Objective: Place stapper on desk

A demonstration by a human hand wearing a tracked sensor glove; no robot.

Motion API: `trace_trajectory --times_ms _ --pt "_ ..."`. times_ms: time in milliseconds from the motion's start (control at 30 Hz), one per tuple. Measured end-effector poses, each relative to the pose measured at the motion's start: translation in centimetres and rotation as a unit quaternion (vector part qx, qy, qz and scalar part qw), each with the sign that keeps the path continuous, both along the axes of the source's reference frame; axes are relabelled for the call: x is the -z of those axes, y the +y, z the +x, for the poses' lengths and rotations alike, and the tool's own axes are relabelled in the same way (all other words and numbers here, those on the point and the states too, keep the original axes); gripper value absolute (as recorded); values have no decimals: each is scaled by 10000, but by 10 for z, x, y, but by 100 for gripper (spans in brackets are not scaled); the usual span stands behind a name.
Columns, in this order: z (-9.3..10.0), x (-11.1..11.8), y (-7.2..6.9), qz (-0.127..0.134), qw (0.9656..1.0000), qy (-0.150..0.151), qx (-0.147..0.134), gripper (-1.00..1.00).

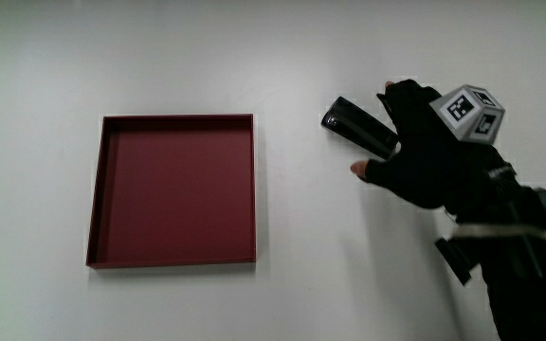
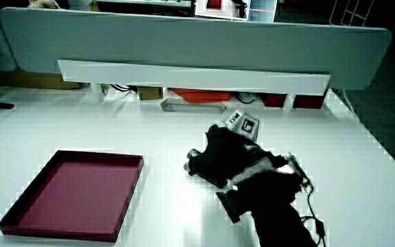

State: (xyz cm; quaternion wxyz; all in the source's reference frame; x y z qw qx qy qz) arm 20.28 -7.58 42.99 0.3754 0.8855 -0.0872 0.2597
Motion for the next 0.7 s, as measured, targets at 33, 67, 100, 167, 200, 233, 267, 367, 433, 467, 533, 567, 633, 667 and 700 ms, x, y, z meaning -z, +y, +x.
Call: trace_trajectory --times_ms 33,67,100,167,200,233,267,367,433,467,533,567,633,667,700 --pt "-5 17 5 -202 9996 221 12 -100" --pt "-8 28 10 -252 9991 325 64 -100" --pt "-11 39 15 -211 9989 387 181 -100" --pt "-16 56 25 -157 9989 378 215 -100" --pt "-17 64 30 -112 9989 373 257 -100" --pt "-20 74 35 -77 9984 486 279 -100" --pt "-22 84 40 12 9977 589 332 -100" --pt "-17 76 53 815 9946 416 493 -100" --pt "-24 89 60 966 9928 460 532 -100" --pt "-27 93 62 1015 9920 499 555 -100" --pt "-30 90 64 910 9928 486 605 -100" --pt "-31 91 64 924 9930 473 567 -100" --pt "-30 89 63 903 9929 511 576 -100" --pt "-28 86 62 893 9932 500 549 -100" --pt "-28 88 61 949 9927 511 543 -100"
